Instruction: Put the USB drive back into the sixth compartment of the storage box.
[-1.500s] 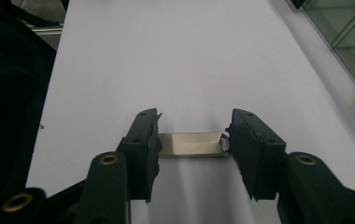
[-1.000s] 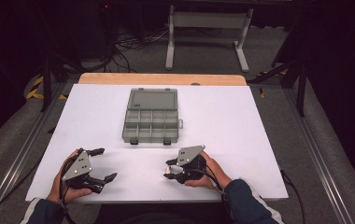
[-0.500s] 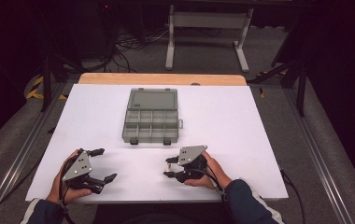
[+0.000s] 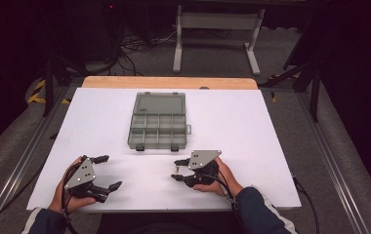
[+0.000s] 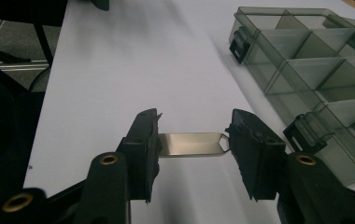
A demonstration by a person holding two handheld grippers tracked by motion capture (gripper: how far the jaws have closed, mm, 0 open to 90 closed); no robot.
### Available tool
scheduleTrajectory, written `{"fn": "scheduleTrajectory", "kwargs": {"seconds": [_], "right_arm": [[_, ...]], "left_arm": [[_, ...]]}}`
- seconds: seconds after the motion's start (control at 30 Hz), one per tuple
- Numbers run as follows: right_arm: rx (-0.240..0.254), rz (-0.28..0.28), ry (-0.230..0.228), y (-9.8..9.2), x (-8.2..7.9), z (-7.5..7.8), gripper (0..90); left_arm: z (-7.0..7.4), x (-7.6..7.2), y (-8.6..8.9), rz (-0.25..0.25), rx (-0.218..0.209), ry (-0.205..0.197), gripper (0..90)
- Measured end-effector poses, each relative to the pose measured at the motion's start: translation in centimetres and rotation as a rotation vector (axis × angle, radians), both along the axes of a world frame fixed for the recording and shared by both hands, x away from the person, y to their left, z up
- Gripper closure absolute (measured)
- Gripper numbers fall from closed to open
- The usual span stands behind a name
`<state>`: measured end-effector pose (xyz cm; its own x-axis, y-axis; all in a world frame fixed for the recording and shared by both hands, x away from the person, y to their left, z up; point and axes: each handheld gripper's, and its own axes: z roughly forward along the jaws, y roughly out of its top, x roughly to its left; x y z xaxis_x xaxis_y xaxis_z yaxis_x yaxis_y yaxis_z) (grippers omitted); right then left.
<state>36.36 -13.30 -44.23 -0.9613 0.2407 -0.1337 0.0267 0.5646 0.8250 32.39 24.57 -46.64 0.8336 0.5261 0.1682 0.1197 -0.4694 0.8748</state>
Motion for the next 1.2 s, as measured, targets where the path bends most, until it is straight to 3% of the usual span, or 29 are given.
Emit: {"fn": "scheduleTrajectory", "kwargs": {"seconds": [1.2], "right_arm": [[0.05, -0.039, -0.067, 0.6, 0.9, 1.7, 53.5]], "left_arm": [[-0.1, 0.1, 0.0, -0.004, 0.001, 0.004, 6.4]]}}
